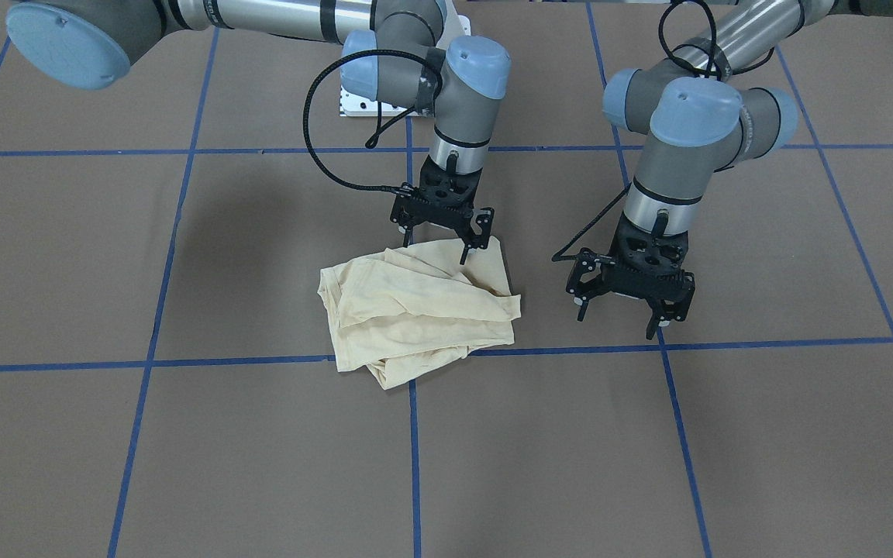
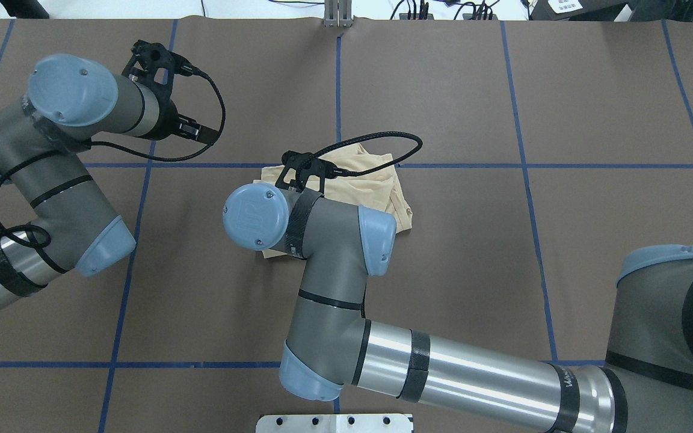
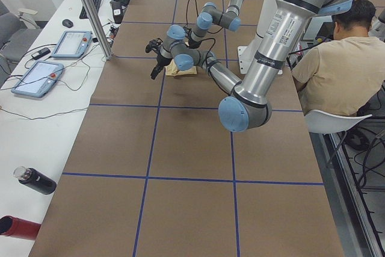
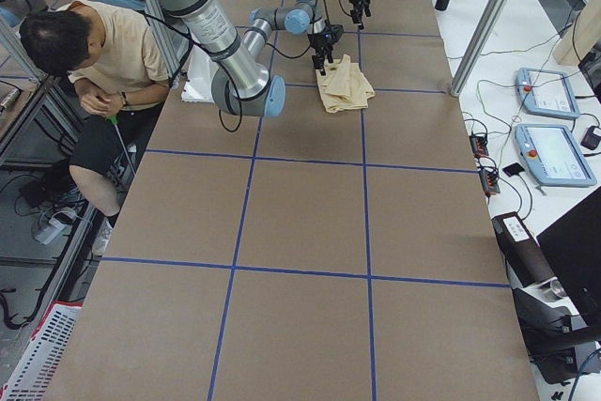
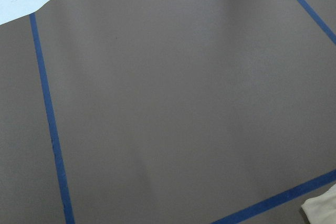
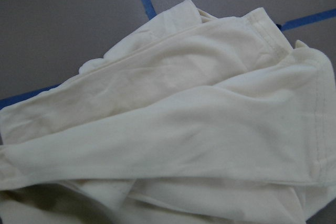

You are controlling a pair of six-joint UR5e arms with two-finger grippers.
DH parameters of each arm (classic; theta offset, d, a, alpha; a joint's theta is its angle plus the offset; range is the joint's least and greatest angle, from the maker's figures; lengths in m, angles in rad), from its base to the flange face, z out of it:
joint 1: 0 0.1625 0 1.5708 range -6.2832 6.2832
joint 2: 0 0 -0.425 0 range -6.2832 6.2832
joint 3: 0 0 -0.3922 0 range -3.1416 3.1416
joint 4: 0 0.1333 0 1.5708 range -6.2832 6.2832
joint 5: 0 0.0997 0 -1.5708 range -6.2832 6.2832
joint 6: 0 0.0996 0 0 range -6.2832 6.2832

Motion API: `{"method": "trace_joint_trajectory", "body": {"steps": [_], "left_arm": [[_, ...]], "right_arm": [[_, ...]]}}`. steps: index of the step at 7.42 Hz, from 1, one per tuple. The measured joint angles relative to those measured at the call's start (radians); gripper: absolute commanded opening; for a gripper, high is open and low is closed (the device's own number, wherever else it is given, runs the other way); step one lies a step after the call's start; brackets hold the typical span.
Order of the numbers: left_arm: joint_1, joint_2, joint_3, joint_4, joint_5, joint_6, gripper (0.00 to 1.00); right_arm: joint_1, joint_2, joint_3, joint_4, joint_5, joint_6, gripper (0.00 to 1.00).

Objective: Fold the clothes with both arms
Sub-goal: 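Release the shirt and raise the left gripper while the right gripper presses the bundle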

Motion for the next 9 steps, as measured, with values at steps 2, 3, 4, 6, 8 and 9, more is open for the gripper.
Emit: {"method": "trace_joint_trajectory", "body": {"steps": [2,3,4,6,8,9], "left_arm": [[0.001,0.0,0.0,0.0,0.0,-0.002,1.0],[0.001,0.0,0.0,0.0,0.001,-0.003,1.0],[0.001,0.0,0.0,0.0,0.001,-0.003,1.0],[0.001,0.0,0.0,0.0,0.001,-0.003,1.0],[0.0,0.001,0.0,0.0,0.001,-0.003,1.0],[0.0,0.001,-0.001,0.0,0.001,-0.003,1.0]], "right_arm": [[-0.005,0.007,-0.028,0.0,0.0,0.004,0.47],[-0.007,0.008,-0.031,0.0,0.0,0.009,0.44],[-0.007,0.009,-0.033,0.001,-0.001,0.01,0.44],[-0.006,0.009,-0.035,0.001,-0.003,0.0,0.44],[0.016,0.008,-0.036,0.002,-0.004,-0.03,0.44],[0.038,0.008,-0.042,0.015,-0.005,-0.056,0.44]]}}
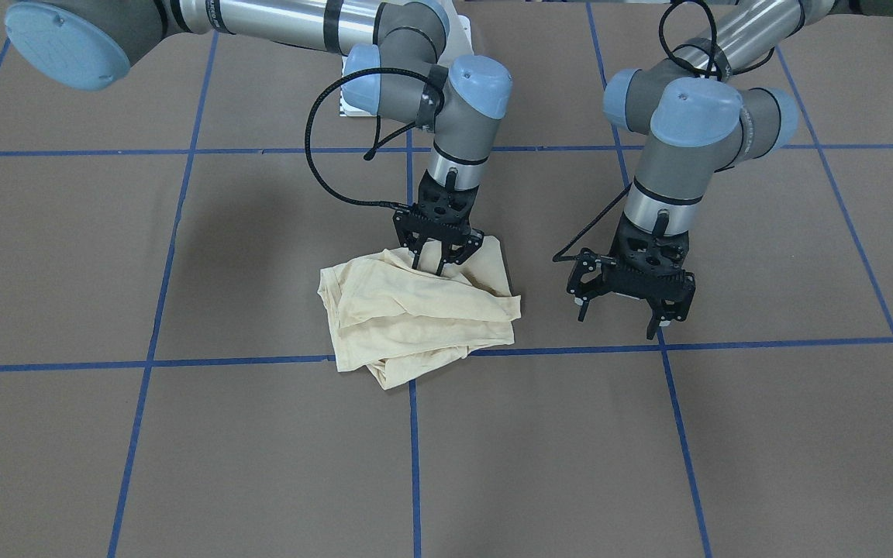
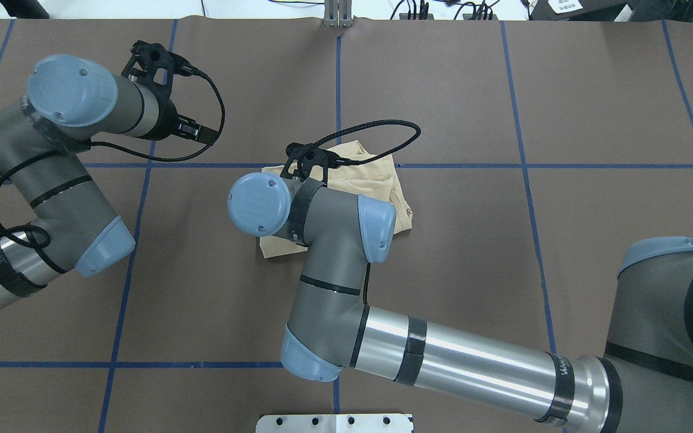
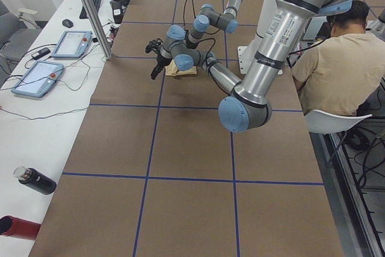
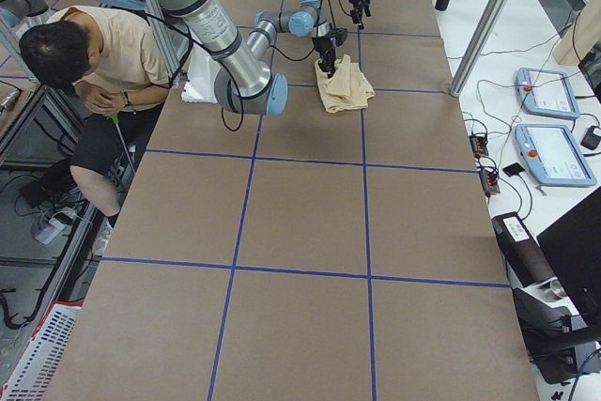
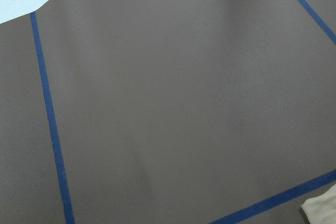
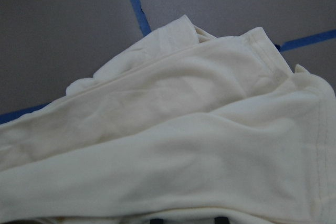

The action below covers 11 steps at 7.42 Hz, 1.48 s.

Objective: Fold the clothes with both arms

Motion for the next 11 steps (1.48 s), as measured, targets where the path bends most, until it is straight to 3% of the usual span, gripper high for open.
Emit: {"method": "trace_joint_trajectory", "body": {"steps": [3,4,5,6,9,11], "left_arm": [[0.0,0.001,-0.001,0.0,-0.001,-0.001,1.0],[0.0,0.002,-0.001,0.0,-0.001,-0.001,1.0],[0.0,0.002,-0.002,0.0,-0.002,-0.001,1.0],[0.0,0.002,-0.003,0.0,-0.002,-0.001,1.0],[0.0,0.003,-0.004,0.0,-0.001,-0.001,1.0],[0.0,0.003,-0.005,0.0,-0.001,-0.001,1.0]], "right_arm": [[0.103,0.0,-0.106,0.154,-0.001,-0.101,0.39],[0.149,0.001,-0.128,0.191,0.001,-0.146,0.52],[0.194,0.006,-0.141,0.222,0.01,-0.191,0.76],[0.223,0.022,-0.145,0.239,0.026,-0.218,0.81],[0.192,0.06,-0.097,0.155,0.087,-0.156,0.8],[0.117,0.052,-0.049,0.039,0.081,-0.078,0.72]]}}
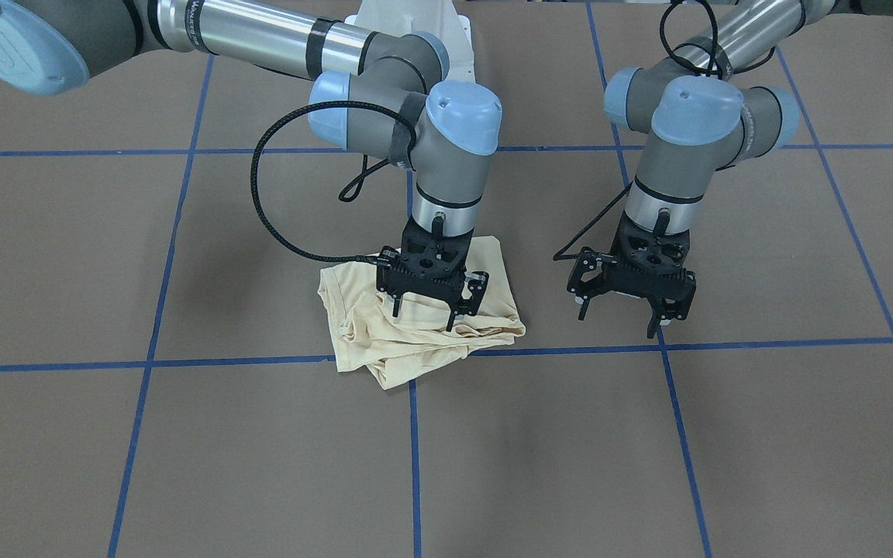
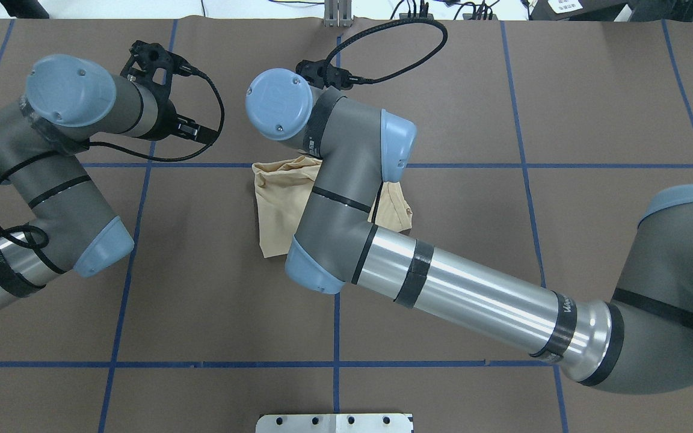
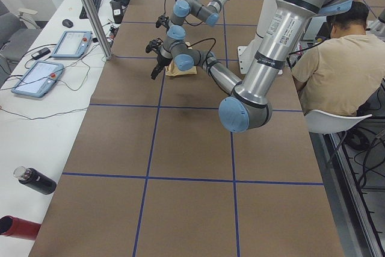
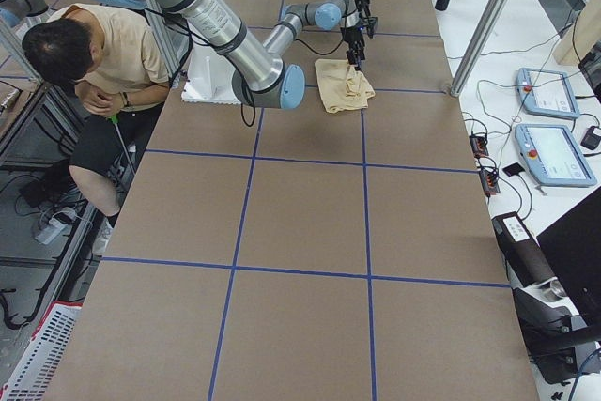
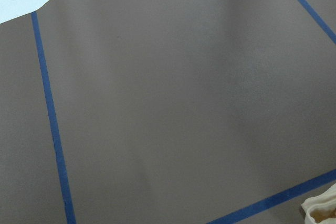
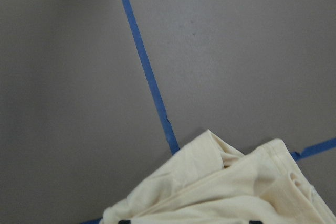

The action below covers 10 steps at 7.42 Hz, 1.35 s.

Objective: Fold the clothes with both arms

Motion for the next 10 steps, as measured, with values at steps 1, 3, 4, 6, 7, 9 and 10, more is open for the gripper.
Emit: {"method": "trace_joint_trajectory", "body": {"steps": [1,3,4,6,7,9,10], "left_arm": [[0.0,0.0,0.0,0.0,0.0,0.0,1.0],[0.0,0.0,0.001,0.0,0.0,-0.001,1.0],[0.0,0.0,0.001,0.0,0.0,-0.003,1.0],[0.001,0.0,0.001,0.0,0.0,-0.01,1.0],[0.001,0.0,0.001,0.0,0.0,-0.011,1.0],[0.001,0.0,0.001,0.0,0.0,-0.012,1.0],[0.002,0.0,0.001,0.0,0.0,-0.012,1.0]], "right_arm": [[-0.034,-0.016,0.007,-0.028,-0.017,0.025,0.69],[-0.064,-0.05,0.011,-0.039,-0.038,0.046,0.65],[-0.067,-0.058,0.011,-0.04,-0.04,0.047,0.61],[-0.068,-0.064,0.01,-0.041,-0.042,0.038,0.44],[-0.065,-0.067,0.008,-0.041,-0.043,0.028,0.31],[-0.038,-0.07,0.003,-0.032,-0.048,-0.016,0.01],[-0.01,-0.072,-0.009,-0.01,-0.05,-0.047,0.0]]}}
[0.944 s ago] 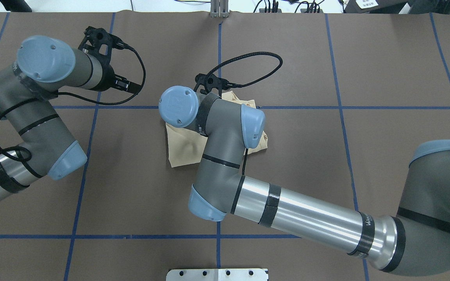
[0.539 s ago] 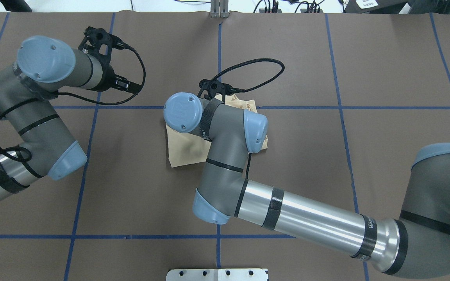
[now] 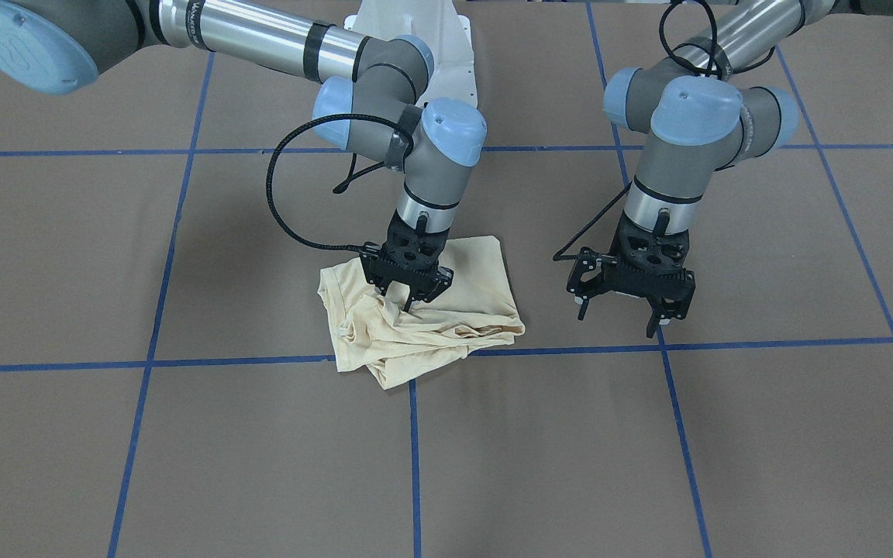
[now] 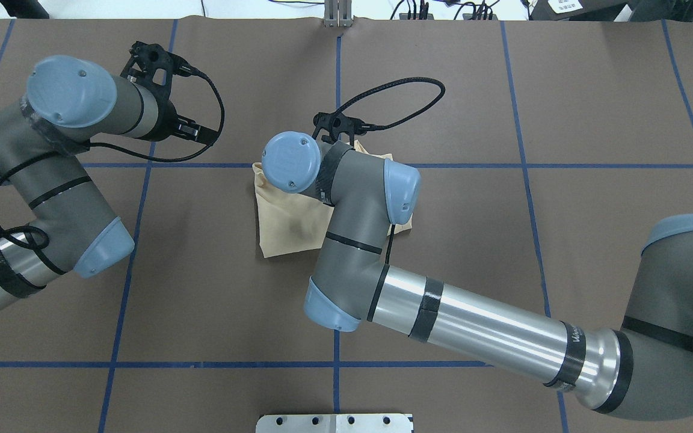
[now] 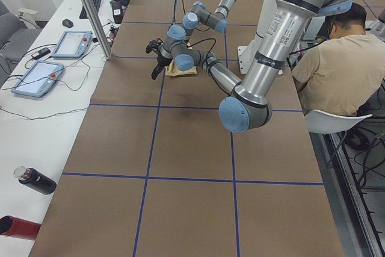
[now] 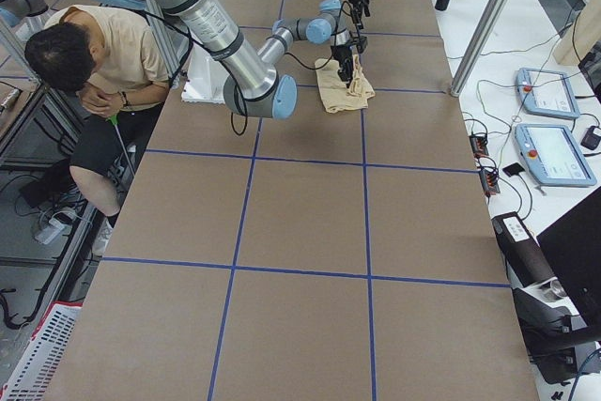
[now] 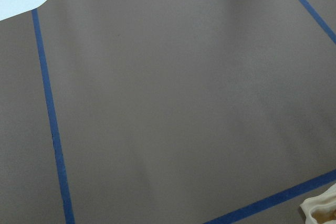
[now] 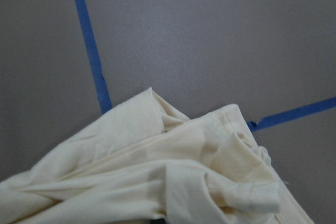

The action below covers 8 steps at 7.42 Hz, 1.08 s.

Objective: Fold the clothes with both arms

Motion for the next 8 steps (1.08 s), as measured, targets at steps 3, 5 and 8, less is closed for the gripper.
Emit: {"method": "trace_joint_trajectory", "body": {"steps": [3,5,8], "left_arm": [[0.0,-0.001,0.0,0.0,0.0,-0.003,1.0],[0.0,-0.001,0.0,0.0,0.0,-0.003,1.0],[0.0,0.0,-0.009,0.0,-0.002,-0.003,1.0]], "right_arm": [[0.102,0.0,-0.135,0.194,-0.009,-0.092,0.55],[0.139,0.03,-0.161,0.248,-0.003,-0.118,1.0],[0.169,0.057,-0.122,0.246,0.098,-0.136,1.0]]}}
